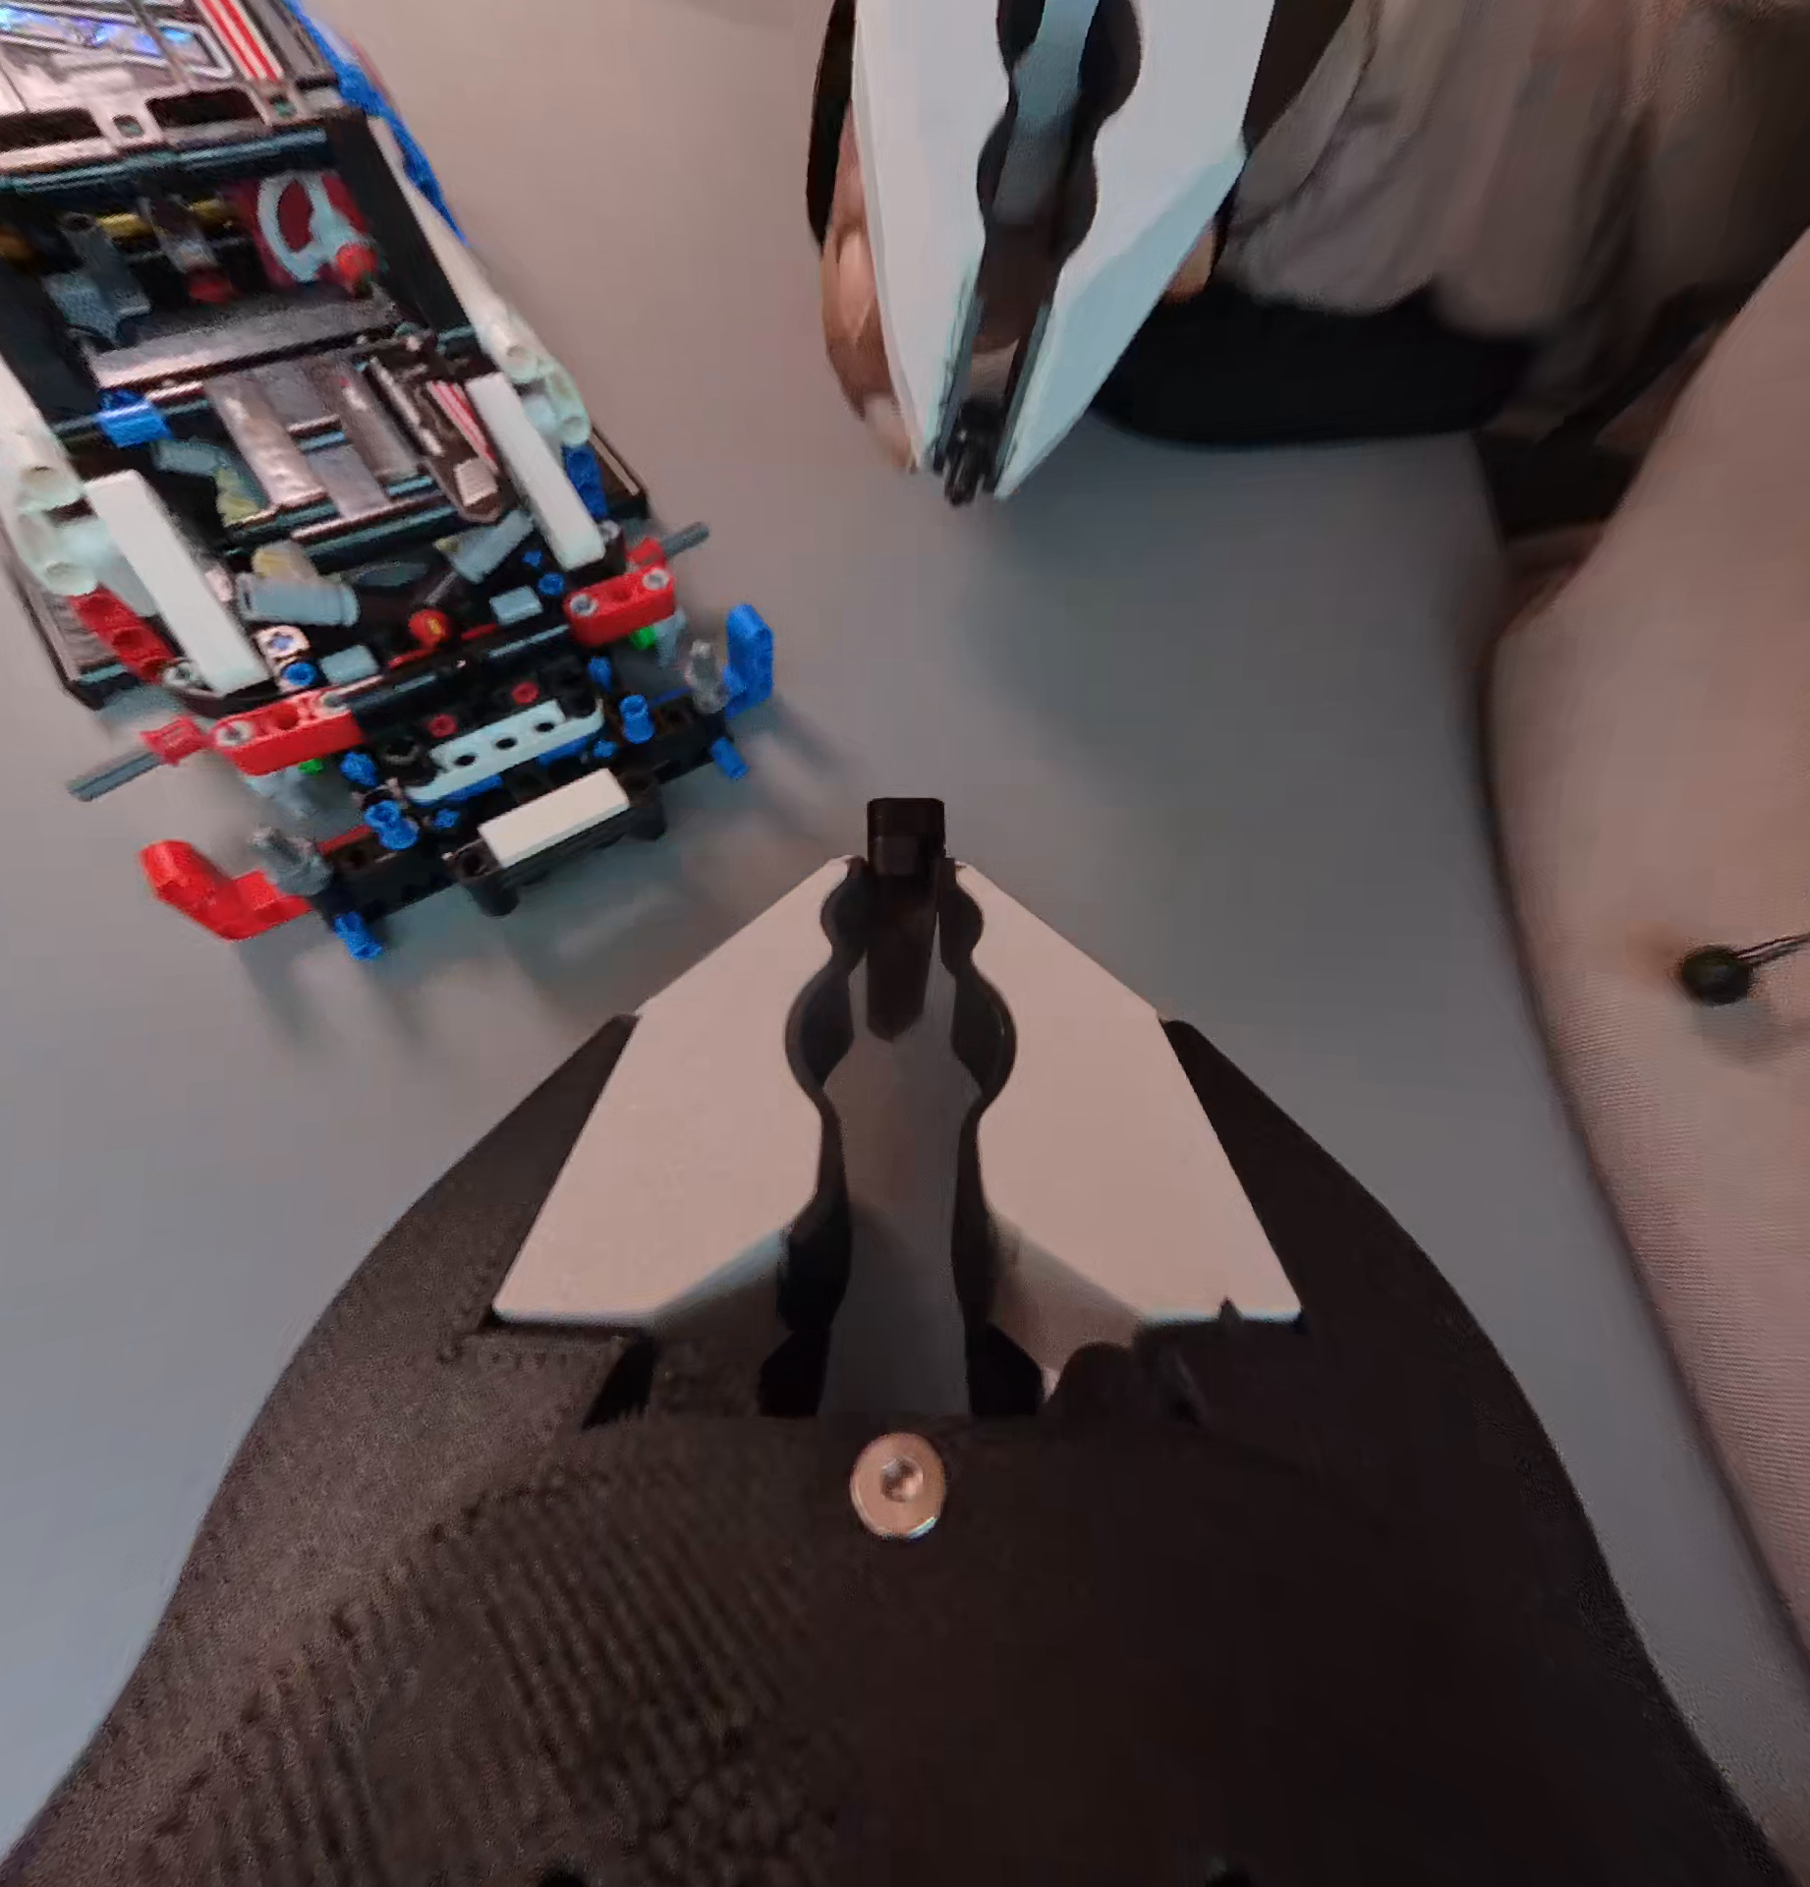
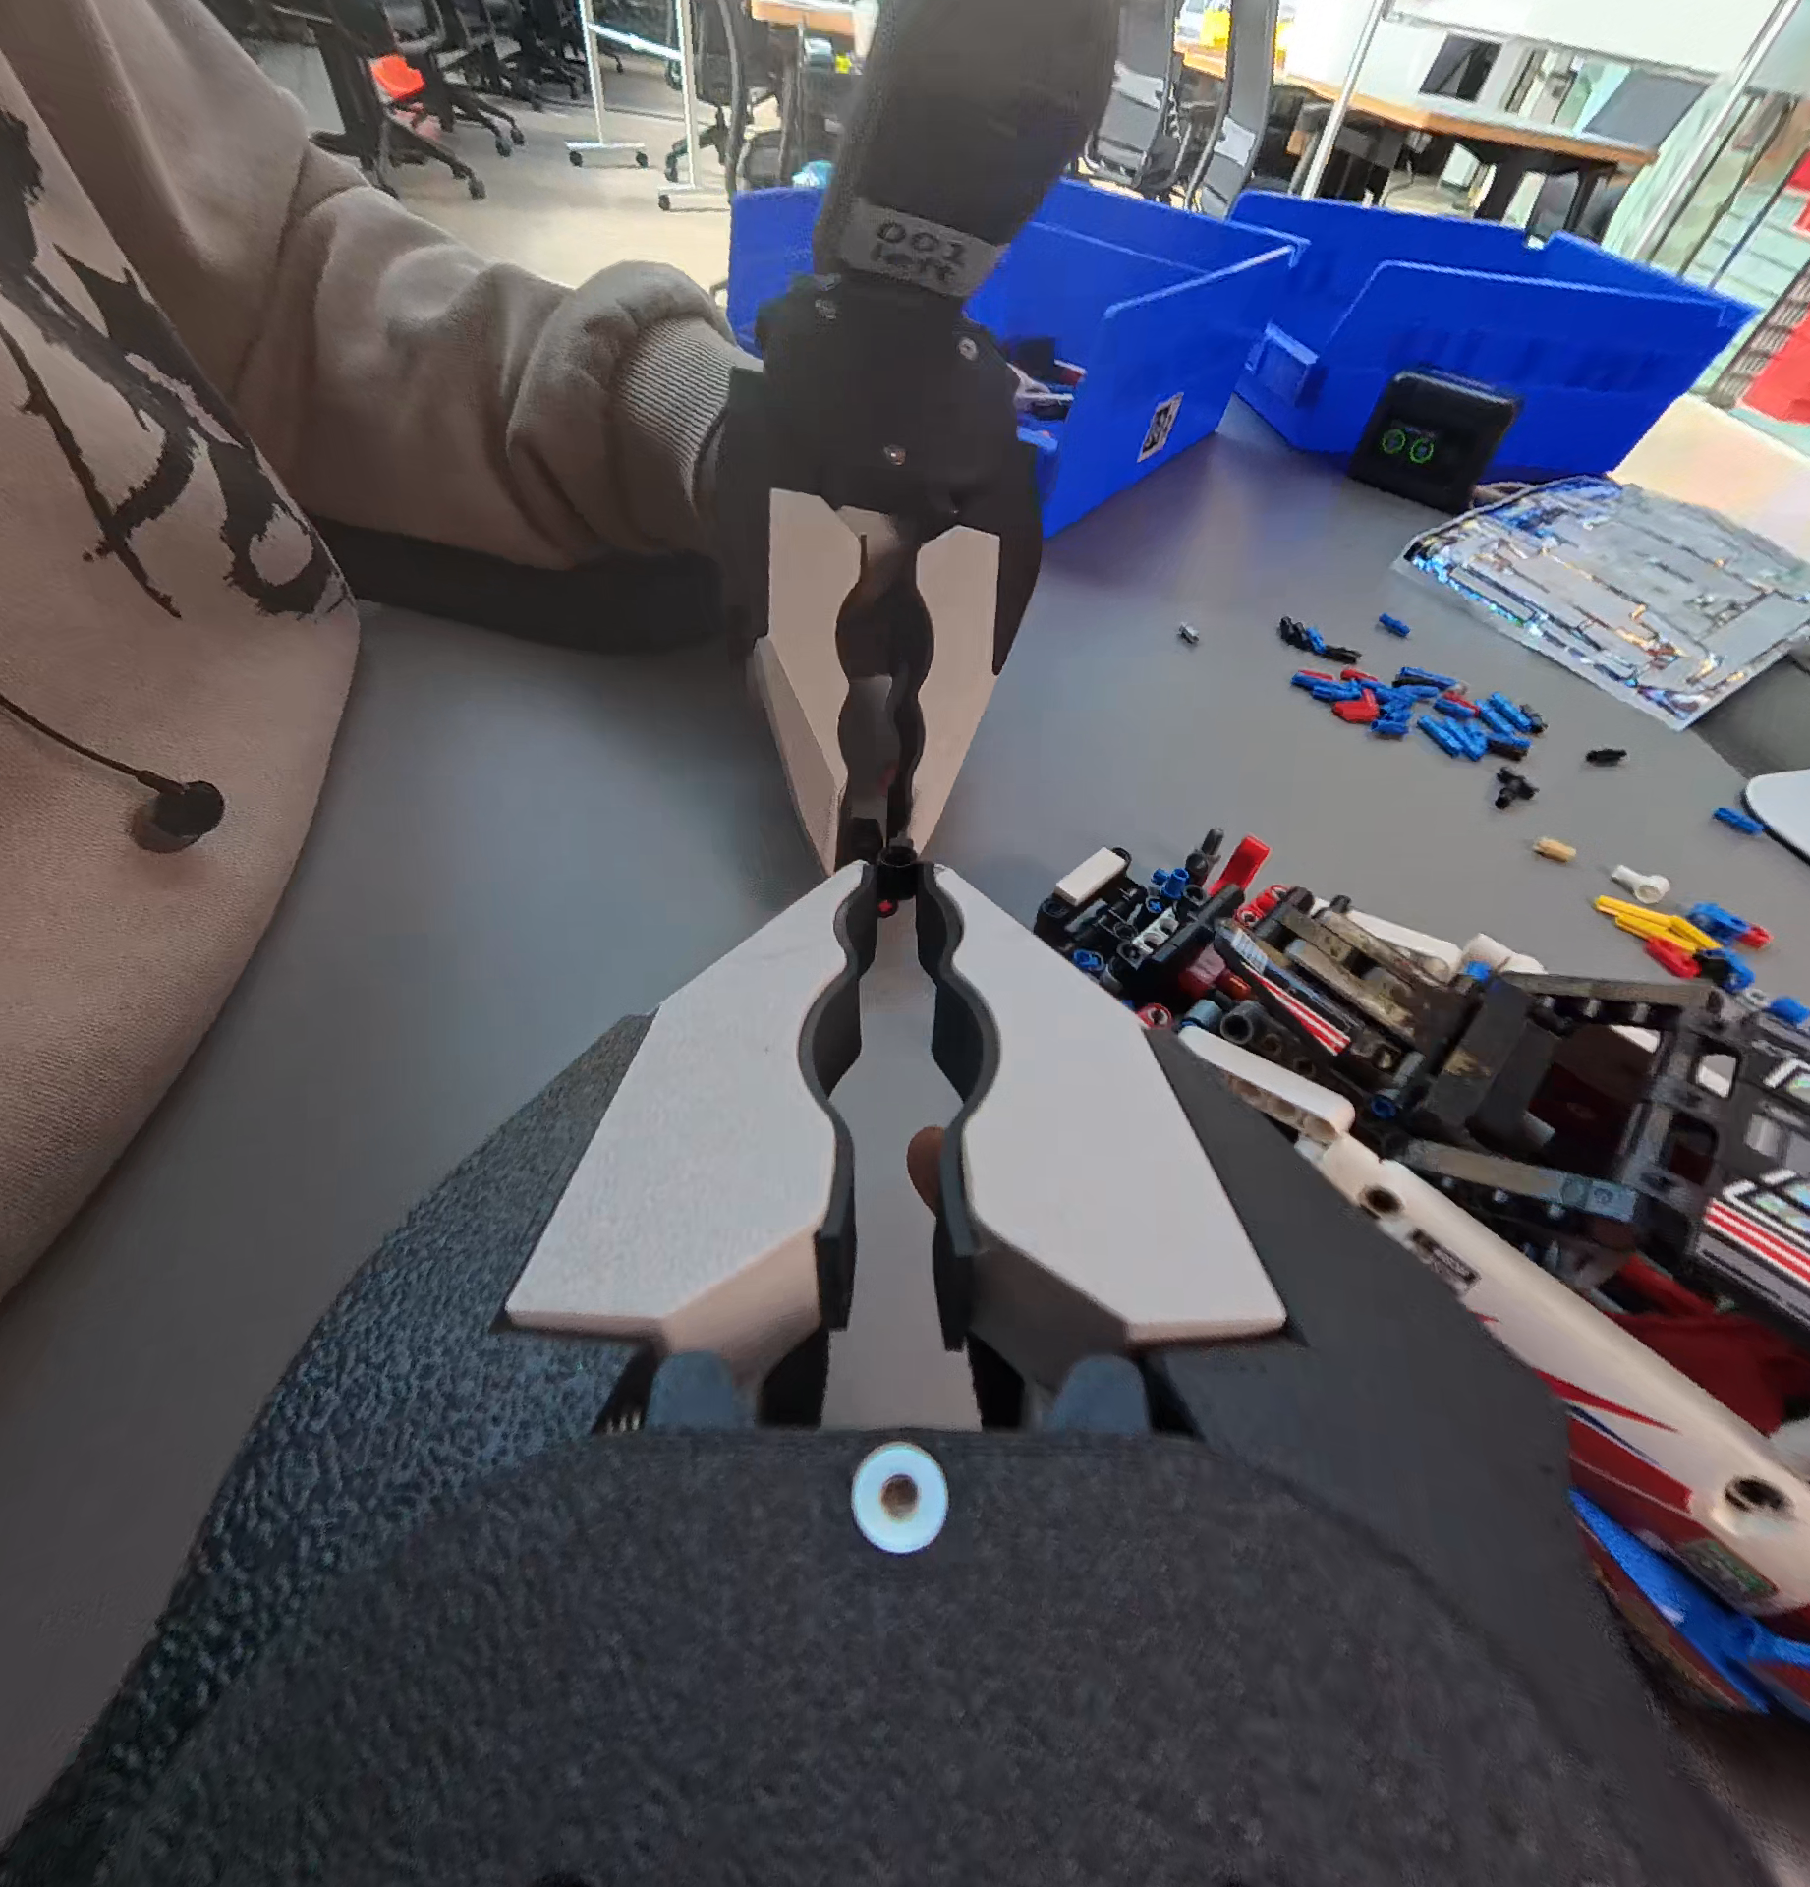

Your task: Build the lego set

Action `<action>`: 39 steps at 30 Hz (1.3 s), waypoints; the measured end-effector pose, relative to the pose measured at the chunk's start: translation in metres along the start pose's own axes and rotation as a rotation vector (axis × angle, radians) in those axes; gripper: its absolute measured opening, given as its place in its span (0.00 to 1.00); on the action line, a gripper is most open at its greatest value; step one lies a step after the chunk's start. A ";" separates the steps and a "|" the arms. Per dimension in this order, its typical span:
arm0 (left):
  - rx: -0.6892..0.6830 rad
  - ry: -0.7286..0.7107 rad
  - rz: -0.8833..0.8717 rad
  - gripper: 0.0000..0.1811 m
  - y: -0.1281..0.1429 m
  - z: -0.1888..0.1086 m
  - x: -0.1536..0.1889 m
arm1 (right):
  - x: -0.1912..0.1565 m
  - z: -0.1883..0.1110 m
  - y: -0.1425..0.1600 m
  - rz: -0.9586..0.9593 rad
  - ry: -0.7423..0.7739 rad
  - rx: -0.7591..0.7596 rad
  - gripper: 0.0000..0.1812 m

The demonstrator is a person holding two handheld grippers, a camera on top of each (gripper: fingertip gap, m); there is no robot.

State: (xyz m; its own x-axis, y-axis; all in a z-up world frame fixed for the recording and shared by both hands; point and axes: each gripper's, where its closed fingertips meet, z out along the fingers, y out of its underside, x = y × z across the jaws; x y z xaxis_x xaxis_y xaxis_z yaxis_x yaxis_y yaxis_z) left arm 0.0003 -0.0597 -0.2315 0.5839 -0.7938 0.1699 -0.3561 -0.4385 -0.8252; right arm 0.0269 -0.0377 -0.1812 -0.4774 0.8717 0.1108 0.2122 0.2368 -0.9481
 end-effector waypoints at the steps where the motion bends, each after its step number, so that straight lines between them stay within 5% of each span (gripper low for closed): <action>1: 0.062 0.078 -0.052 0.07 -0.010 -0.003 0.009 | -0.004 0.000 -0.004 -0.023 -0.010 0.018 0.03; 4: 0.245 0.293 -0.190 0.06 -0.041 -0.015 0.030 | -0.018 0.000 -0.016 -0.082 -0.053 0.070 0.03; 9: 0.294 0.456 -0.304 0.06 -0.050 -0.017 0.042 | -0.032 0.002 -0.017 -0.162 -0.090 0.047 0.03; 31: 0.091 0.560 -0.558 0.06 -0.023 0.007 0.050 | -0.050 0.006 0.013 -0.399 -0.128 -0.169 0.03; 39: 0.077 0.482 -0.511 0.06 -0.020 0.012 0.047 | -0.045 0.006 0.018 -0.303 -0.139 -0.149 0.03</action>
State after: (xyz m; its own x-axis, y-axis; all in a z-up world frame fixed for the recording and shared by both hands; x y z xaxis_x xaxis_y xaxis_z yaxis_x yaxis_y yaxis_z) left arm 0.0437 -0.0832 -0.2131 0.2693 -0.6028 0.7511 -0.0610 -0.7890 -0.6113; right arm 0.0471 -0.0749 -0.2046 -0.6464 0.6885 0.3287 0.1604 0.5439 -0.8237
